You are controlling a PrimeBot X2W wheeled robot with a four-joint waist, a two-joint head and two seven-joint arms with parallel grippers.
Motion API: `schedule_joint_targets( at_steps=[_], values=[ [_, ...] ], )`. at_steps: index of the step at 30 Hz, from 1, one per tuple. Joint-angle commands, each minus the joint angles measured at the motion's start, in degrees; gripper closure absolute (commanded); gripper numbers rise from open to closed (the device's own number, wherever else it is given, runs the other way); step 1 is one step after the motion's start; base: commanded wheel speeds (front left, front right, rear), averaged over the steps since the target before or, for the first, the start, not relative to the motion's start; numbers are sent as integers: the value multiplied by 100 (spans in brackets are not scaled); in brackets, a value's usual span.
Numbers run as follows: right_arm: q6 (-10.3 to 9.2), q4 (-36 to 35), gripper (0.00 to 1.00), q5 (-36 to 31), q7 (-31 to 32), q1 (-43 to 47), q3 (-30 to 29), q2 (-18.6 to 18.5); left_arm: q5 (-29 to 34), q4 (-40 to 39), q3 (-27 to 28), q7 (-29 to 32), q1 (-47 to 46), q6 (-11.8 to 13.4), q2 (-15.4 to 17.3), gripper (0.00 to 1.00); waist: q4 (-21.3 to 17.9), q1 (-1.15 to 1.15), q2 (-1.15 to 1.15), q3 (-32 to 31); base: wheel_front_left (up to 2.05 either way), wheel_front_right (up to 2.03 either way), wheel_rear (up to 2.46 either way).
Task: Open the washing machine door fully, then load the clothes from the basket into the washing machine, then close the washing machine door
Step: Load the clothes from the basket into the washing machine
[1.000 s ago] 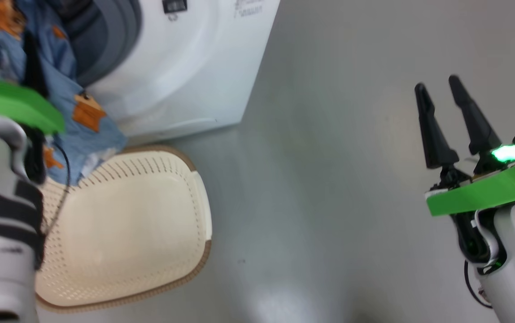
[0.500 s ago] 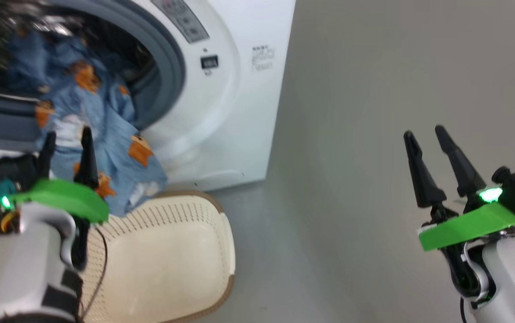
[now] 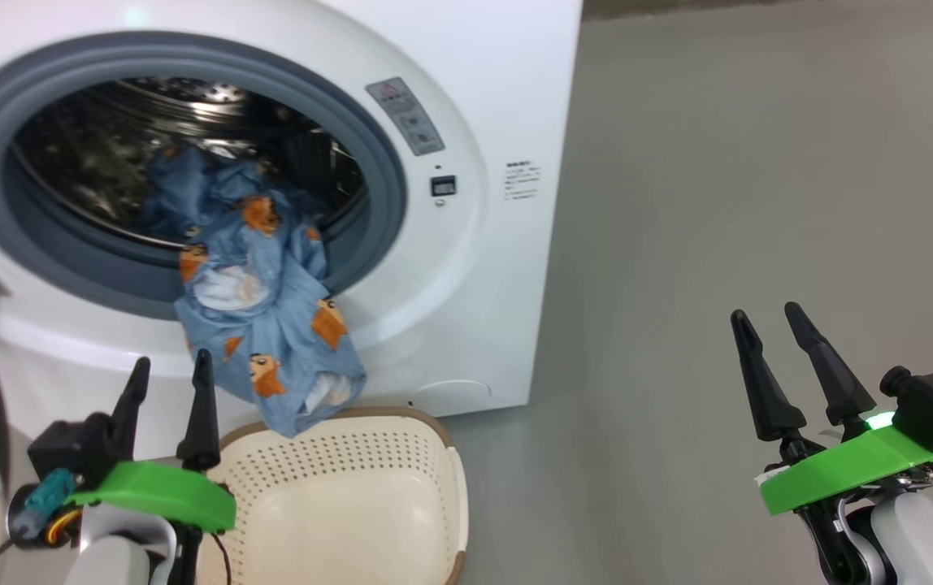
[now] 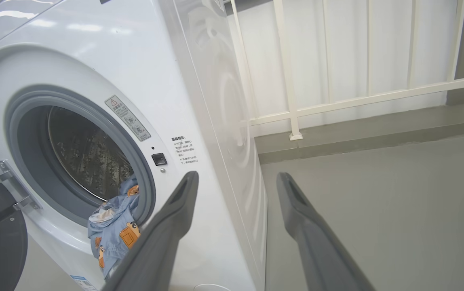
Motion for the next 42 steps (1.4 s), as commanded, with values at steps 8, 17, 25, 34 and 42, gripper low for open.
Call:
schedule_joint_targets(
  at_steps=[8, 17, 25, 34, 42],
  values=[
    [25, -119, 0, -149, -29, 115, 36, -138, 15, -866, 250, -61, 672, 150, 155, 0, 206, 2, 0, -341, 0, 0, 0],
    [25, -96, 0, -176, -29, 195, 48, -167, -55, -1255, 317, -39, 1115, 304, 139, 0, 173, 2, 0, -449, 0, 0, 0],
    [25, -69, 0, -201, -29, 178, 73, -200, -104, -1417, 289, -11, 1235, 381, 117, 0, 164, 2, 0, -461, 0, 0, 0],
    [25, -41, 0, -274, -29, 165, 112, -207, -145, -1467, 251, 3, 1279, 436, 104, 0, 159, 2, 0, -464, 0, 0, 0],
    [25, -28, 0, -302, -29, 151, 113, -223, -164, -1503, 205, 49, 1299, 481, 116, 0, 120, 2, 0, -428, 0, 0, 0]
  ],
)
